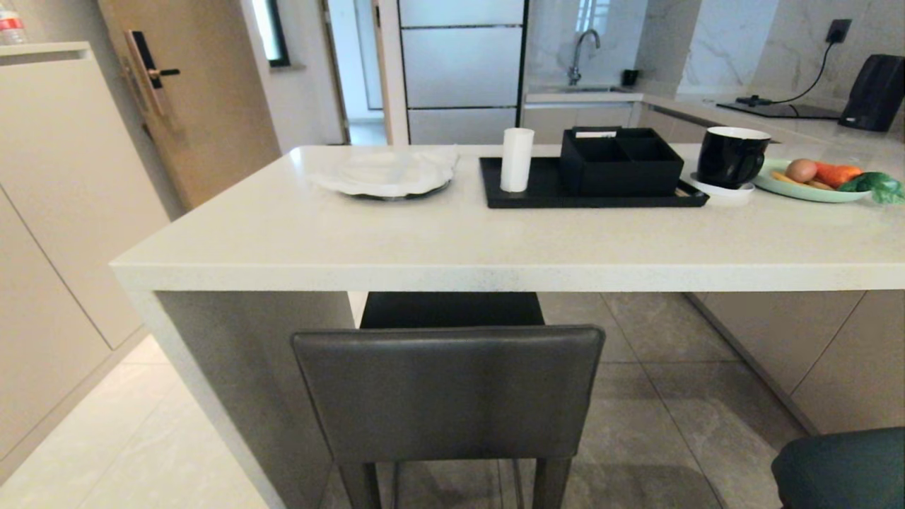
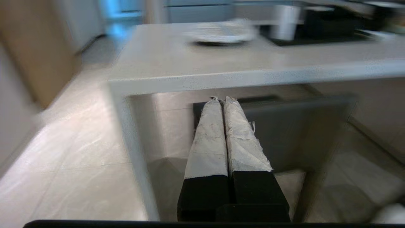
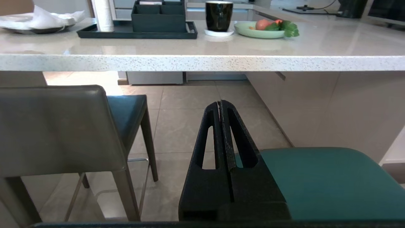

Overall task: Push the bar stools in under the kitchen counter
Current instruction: Push the blue chair back under the dining table

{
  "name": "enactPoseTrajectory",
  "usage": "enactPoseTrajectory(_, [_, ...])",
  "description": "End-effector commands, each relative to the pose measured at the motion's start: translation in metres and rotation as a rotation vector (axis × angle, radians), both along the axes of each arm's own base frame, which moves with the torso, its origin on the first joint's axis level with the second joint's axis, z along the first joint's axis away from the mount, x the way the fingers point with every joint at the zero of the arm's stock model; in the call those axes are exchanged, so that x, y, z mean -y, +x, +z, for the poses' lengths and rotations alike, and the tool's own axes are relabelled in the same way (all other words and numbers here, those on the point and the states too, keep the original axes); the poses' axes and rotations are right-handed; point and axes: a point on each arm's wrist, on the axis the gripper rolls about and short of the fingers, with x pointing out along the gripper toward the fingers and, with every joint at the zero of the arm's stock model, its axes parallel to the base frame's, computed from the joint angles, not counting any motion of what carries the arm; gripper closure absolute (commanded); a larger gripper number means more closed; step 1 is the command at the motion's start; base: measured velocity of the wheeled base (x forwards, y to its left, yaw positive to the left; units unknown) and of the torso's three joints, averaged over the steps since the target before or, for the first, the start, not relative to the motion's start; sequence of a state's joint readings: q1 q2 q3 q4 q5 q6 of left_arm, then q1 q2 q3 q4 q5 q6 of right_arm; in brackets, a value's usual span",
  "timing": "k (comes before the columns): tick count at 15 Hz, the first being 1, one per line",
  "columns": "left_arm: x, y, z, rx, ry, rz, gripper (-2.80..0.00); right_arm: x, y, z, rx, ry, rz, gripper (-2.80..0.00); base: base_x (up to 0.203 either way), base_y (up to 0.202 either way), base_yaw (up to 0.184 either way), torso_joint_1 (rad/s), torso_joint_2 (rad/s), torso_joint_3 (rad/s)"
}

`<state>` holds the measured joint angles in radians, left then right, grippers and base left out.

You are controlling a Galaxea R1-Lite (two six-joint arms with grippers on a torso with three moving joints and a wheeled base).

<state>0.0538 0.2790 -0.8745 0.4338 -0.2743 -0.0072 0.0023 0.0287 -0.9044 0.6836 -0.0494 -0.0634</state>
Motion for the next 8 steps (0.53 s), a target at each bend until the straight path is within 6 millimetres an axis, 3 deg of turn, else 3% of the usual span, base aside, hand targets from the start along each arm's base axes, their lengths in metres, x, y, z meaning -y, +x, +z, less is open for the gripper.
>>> enactPoseTrajectory(1, [0.002, 0.0, -0.005, -0.008, 0.013, -0.038, 0.0, 0.0, 0.002, -0.003, -0.014, -0.001, 0.001, 0.0, 0.0, 0.0, 0.0, 0.0, 0.0, 0.0])
enactPoseTrajectory(4, [0.0, -0.001, -0.016, -0.02, 0.017, -0.065, 0.0, 0.0, 0.008, -0.015, -0.042, 0.004, -0.004, 0.0, 0.0, 0.0, 0.0, 0.0, 0.0, 0.0])
enactPoseTrajectory(8, [-0.006, 0.003, -0.054, -0.09, 0.032, -0.04, 0.0, 0.0, 0.023, -0.028, -0.115, -0.005, 0.003, 0.0, 0.0, 0.0, 0.0, 0.0, 0.0, 0.0])
